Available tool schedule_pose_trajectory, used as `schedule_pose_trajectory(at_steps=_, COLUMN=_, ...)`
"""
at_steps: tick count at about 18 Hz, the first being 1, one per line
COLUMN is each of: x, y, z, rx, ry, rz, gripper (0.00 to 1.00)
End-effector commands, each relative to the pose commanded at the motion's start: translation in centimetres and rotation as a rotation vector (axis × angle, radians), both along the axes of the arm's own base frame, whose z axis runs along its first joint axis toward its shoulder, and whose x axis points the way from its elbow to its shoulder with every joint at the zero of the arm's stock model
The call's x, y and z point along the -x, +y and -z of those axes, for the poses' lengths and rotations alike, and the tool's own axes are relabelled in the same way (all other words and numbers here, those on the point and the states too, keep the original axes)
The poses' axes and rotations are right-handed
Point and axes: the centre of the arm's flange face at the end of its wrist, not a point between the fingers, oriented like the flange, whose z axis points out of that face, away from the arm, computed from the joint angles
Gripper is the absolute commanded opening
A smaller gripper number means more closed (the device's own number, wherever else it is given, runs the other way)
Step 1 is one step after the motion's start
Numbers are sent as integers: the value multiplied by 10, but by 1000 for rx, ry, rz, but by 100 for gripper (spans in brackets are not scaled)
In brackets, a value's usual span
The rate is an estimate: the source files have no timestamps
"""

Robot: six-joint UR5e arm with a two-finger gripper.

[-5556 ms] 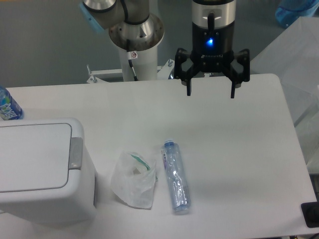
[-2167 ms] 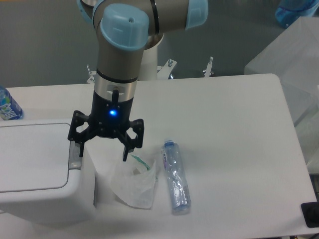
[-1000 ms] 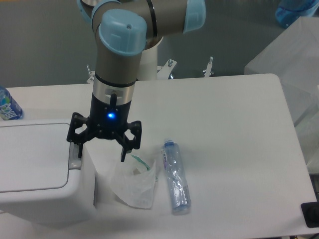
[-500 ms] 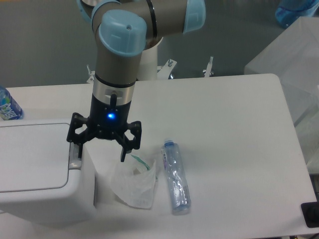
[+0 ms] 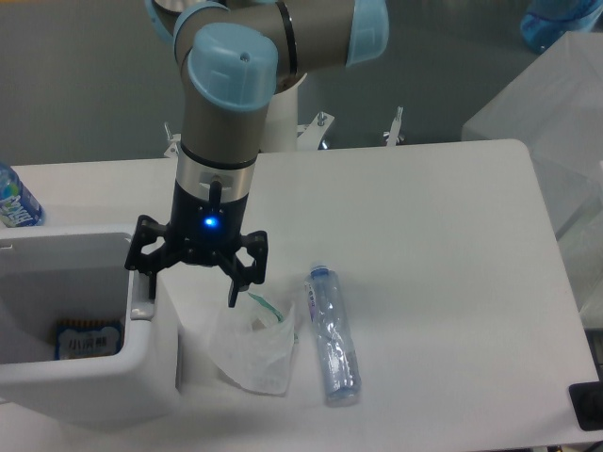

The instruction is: Open the trash can

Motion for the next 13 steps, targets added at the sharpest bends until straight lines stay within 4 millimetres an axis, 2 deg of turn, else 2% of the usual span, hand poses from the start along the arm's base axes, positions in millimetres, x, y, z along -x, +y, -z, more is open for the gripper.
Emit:
schedule_pose_trajectory(at_steps=3, x=2, y=-1, z=-28, rx=-40, ry=34, rz=-2, gripper=100)
schedule_pose_trajectory(at_steps=7, x=22, y=-6, z=-68, rx=-94, ry=106, rz=-14, gripper=100)
schedule_pose_trajectory(at_steps=9, x=32, y=-10, z=-72, rx=-75, ry=148, rz=-25, gripper=100)
schedule_pose_trajectory(at_steps=11, x=41, y=-17, z=-64, rx=-26, ry=198, rz=-24, gripper=100)
schedule_pose_trajectory(at_steps=13, x=65, y=-33, z=-67, rx=3, ry=248, rz=-34, gripper=100)
